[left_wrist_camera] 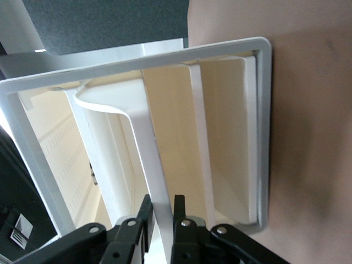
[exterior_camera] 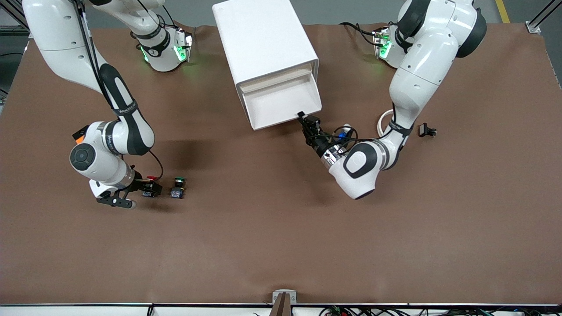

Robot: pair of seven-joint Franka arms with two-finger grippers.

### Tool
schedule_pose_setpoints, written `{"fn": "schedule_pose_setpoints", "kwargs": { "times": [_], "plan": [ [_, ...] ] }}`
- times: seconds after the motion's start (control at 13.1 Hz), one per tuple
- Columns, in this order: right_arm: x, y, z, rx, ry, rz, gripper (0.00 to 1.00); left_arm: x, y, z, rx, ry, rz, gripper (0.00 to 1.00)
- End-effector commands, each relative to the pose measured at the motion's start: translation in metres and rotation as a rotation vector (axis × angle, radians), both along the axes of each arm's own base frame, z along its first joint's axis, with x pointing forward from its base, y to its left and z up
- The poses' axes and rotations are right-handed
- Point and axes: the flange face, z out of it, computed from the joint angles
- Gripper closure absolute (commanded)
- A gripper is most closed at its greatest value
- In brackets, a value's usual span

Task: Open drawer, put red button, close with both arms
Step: 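Pull the drawer open with the left gripper while the right gripper grasps the button, then lift the red button with the right gripper and carry it over the drawer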

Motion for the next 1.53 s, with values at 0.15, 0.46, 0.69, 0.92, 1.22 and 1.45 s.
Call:
{"fn": "schedule_pose_setpoints", "kwargs": {
  "times": [0.15, 0.46, 0.69, 0.92, 1.22, 1.45],
  "plan": [
    [-0.005, -0.002, -0.008, 0.001, 0.007, -0.002, 0.32, 0.040, 0.023, 0.004, 0.030, -0.095, 0.102, 0.81],
    [-0.006, -0.002, -0.008, 0.001, 0.014, -0.001, 1.00, 0.060, 0.026, 0.022, 0.019, -0.155, 0.135, 0.81],
    [-0.005, -0.003, -0.005, 0.002, 0.012, -0.003, 1.00, 0.061, 0.025, 0.025, 0.016, -0.158, 0.136, 0.81],
    [0.005, -0.001, 0.031, 0.014, 0.003, -0.021, 1.00, 0.058, 0.020, 0.027, 0.013, -0.163, 0.125, 0.59],
    [0.006, 0.059, 0.124, 0.040, 0.079, -0.158, 1.00, 0.056, 0.015, 0.031, 0.010, -0.168, 0.116, 0.00],
    [-0.019, 0.157, 0.183, 0.035, 0.108, -0.319, 1.00, 0.059, 0.018, 0.035, 0.006, -0.188, 0.113, 0.00]
  ]
}}
